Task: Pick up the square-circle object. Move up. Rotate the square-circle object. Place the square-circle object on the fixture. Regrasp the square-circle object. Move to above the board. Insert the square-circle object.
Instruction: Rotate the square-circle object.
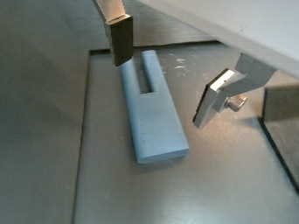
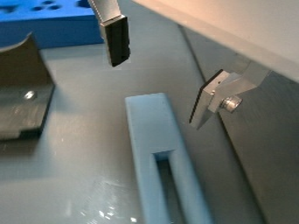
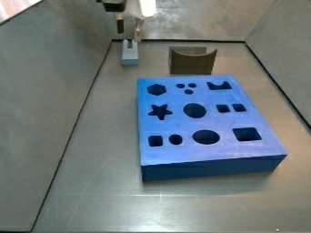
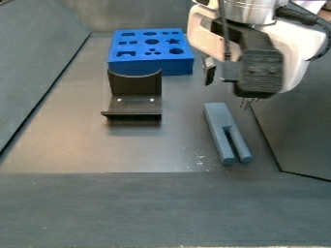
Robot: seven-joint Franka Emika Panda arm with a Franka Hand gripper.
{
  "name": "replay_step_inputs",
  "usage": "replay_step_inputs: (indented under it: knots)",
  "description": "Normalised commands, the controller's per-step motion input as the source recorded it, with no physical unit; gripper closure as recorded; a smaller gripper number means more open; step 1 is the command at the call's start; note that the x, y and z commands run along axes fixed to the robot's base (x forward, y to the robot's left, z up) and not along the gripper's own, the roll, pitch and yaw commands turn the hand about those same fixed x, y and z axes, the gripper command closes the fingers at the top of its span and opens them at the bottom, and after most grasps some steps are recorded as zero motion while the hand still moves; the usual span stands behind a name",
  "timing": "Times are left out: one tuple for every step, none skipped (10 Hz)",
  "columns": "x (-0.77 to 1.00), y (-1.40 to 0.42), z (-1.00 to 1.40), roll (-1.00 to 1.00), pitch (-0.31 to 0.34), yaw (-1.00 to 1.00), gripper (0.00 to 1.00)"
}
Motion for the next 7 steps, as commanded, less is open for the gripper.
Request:
replay_step_inputs:
  knots:
    - [0.02,0.0,-0.05,-0.01,0.009,1.0,0.0]
    - [0.02,0.0,-0.05,-0.01,0.01,1.0,0.0]
    - [0.02,0.0,-0.05,-0.01,0.011,1.0,0.0]
    - [0.02,0.0,-0.05,-0.01,0.011,1.0,0.0]
    - [0.02,0.0,-0.05,-0.01,0.013,1.0,0.0]
    - [0.02,0.0,-0.05,-0.02,0.015,1.0,0.0]
    - [0.02,0.0,-0.05,-0.02,0.017,1.0,0.0]
